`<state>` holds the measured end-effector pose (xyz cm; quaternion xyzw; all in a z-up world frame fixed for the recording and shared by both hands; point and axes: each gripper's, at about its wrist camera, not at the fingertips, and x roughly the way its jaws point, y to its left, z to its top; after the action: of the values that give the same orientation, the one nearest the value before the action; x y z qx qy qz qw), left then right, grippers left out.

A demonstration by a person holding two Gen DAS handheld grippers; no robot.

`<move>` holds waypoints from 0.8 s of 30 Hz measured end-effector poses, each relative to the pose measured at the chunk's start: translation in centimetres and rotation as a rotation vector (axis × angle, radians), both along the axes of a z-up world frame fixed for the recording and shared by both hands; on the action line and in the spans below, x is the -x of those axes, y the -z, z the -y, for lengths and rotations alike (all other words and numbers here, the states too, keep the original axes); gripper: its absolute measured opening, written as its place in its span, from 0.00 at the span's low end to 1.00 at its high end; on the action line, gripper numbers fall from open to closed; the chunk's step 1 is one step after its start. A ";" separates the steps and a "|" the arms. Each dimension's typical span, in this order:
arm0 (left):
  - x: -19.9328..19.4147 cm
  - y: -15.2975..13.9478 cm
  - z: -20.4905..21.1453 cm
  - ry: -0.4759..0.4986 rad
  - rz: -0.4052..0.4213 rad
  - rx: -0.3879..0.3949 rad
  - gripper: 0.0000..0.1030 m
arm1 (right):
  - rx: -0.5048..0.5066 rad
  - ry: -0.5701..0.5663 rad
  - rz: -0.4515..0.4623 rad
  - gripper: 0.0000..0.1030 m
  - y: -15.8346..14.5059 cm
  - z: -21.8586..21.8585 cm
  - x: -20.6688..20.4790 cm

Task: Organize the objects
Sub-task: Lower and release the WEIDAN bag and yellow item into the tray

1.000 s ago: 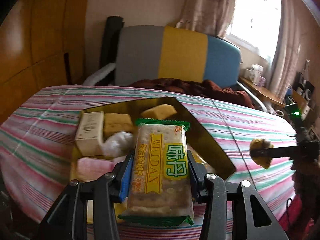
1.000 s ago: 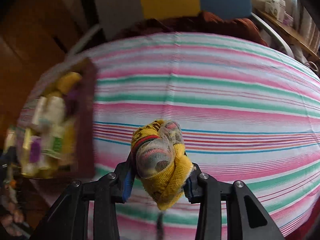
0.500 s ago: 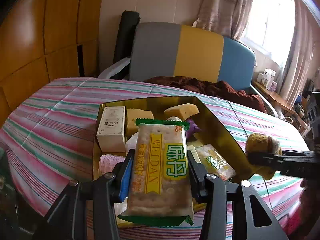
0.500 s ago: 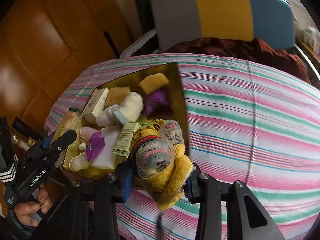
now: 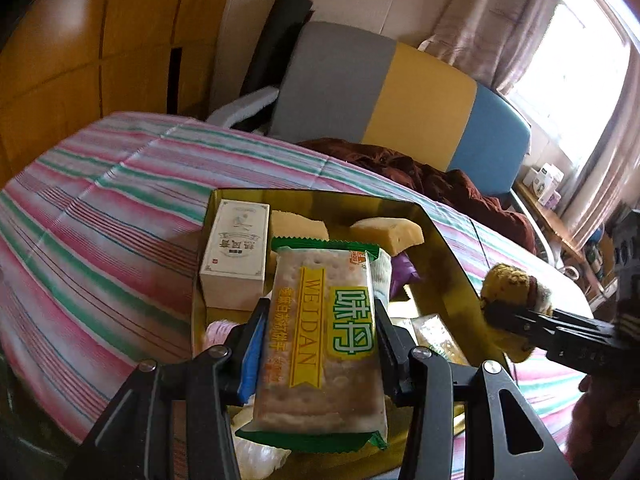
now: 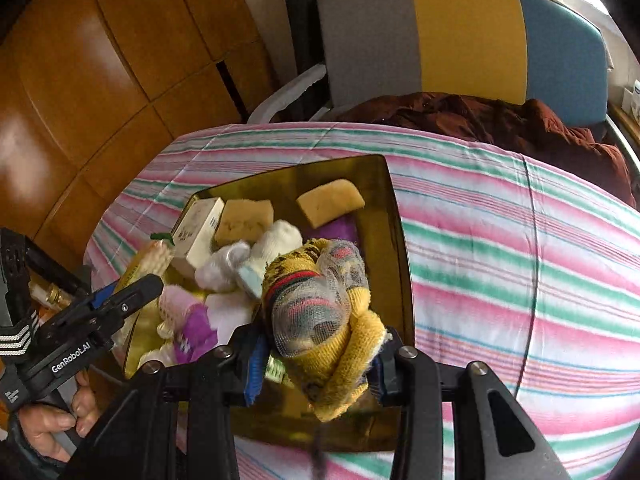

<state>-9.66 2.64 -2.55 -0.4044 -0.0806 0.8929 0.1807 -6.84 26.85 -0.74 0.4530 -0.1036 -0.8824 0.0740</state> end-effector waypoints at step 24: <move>2.0 2.0 -2.4 -0.036 0.029 0.032 0.54 | 0.051 0.012 0.011 0.49 2.0 -0.3 4.7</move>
<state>-11.63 5.09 -4.51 -0.4188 -0.0764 0.8912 0.1569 -11.57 27.18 -2.78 0.4550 -0.1291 -0.8775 0.0797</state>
